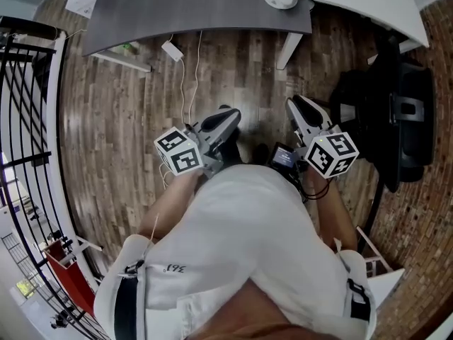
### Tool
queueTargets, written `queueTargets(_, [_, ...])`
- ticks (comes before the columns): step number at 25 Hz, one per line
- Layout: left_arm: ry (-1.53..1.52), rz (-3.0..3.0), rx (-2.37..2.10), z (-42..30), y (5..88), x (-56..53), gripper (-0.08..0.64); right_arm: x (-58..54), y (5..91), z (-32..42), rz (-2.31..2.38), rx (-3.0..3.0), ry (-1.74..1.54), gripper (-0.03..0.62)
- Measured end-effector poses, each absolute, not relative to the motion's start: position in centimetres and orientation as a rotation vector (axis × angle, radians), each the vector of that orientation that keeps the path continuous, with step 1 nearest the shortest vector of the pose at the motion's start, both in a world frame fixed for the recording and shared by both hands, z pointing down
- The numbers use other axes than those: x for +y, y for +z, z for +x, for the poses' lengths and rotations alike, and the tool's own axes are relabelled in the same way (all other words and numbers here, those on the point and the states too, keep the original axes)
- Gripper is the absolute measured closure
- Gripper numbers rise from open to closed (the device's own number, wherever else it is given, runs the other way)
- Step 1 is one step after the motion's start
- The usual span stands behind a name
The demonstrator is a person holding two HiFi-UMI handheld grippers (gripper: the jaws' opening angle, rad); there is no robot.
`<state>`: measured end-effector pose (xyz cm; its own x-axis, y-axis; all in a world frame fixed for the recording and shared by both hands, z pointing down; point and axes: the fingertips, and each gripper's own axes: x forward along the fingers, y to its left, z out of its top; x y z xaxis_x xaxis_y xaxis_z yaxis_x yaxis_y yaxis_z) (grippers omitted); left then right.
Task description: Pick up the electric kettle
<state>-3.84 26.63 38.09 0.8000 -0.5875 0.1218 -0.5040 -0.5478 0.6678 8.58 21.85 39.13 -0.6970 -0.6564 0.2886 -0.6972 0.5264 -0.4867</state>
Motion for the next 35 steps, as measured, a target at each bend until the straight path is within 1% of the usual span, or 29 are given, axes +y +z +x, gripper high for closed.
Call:
queueTargets(8, [-0.142, 2.313, -0.722, -7.7, 38.1, 18.3, 0.557, 14.3, 39.4, 5.0, 1.309, -2.639, 0.886, 0.526])
queueTargets(15, [-0.058, 2.369, -0.611, -10.3, 38.0, 11.1, 0.557, 7.6, 38.7, 3.4, 1.51, -2.544, 0.761, 0.526])
queueTargets(18, [-0.028, 2.373, -0.589, -11.5, 38.1, 8.7, 0.557, 5.4, 38.7, 3.1, 1.592, -2.497, 0.714, 0.502])
queueTargets(20, [-0.018, 2.376, -0.561, -11.8, 38.1, 7.5, 0.557, 4.2, 38.5, 3.2, 1.641, -2.47, 0.694, 0.499])
queueTargets(25, [-0.007, 2.378, -0.519, -11.4, 38.1, 5.2, 0.557, 1.2, 38.1, 4.0, 1.711, -2.416, 0.629, 0.485])
queueTargets(32, [0.01, 2.353, -0.573, -8.7, 39.4, 2.5, 0.557, -3.3, 39.4, 6.4, 1.656, -2.385, 0.545, 0.485])
queueTargets(35, [-0.006, 2.349, -0.634, -7.4, 39.2, 0.8, 0.557, -5.3, 40.4, 7.6, 1.632, -2.362, 0.518, 0.458])
